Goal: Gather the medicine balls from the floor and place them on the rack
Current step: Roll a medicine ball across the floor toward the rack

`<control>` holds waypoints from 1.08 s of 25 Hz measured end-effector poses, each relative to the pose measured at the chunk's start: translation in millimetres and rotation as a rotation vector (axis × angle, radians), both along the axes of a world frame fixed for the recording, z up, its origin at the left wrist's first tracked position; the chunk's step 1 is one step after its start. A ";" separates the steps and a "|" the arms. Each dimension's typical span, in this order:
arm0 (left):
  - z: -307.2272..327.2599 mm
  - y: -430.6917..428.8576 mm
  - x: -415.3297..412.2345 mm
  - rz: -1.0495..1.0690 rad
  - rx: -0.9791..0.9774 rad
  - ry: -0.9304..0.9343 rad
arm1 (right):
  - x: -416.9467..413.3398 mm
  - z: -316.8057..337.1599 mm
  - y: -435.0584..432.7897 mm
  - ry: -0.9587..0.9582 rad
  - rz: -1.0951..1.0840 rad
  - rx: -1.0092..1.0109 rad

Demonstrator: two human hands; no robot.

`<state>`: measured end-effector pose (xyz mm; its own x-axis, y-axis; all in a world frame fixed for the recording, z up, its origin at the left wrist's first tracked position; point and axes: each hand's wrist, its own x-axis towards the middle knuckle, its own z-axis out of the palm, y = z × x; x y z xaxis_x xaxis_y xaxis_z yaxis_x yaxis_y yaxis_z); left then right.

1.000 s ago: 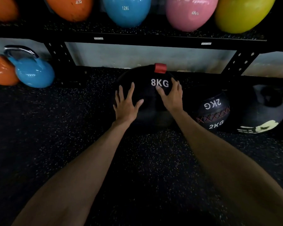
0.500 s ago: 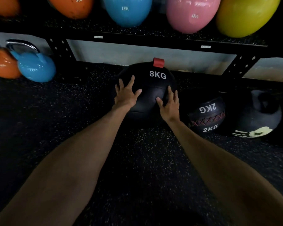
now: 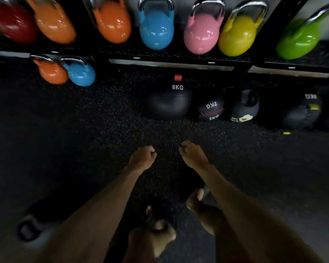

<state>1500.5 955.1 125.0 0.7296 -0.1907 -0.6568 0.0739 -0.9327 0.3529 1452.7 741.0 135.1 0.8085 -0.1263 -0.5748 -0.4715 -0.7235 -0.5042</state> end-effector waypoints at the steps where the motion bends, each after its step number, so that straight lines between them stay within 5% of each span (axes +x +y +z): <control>1: 16.9 14.0 -24.9 -0.002 -0.005 0.033 | -25.1 19.5 8.8 0.044 0.022 0.009; 11: 86.5 127.2 -262.8 0.095 -0.026 0.088 | -262.1 99.9 113.0 0.156 0.113 0.036; 21: 64.2 230.7 -454.2 0.136 -0.024 0.100 | -444.1 77.3 222.9 0.147 0.187 0.005; 27: 2.5 283.2 -500.8 0.171 -0.033 0.169 | -499.6 -6.5 294.2 0.232 0.198 0.000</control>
<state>999.7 1238.2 127.5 0.6335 -0.0974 -0.7676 0.2903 -0.8897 0.3525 953.1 1035.2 128.6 0.6642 0.0207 -0.7473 -0.4240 -0.8128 -0.3994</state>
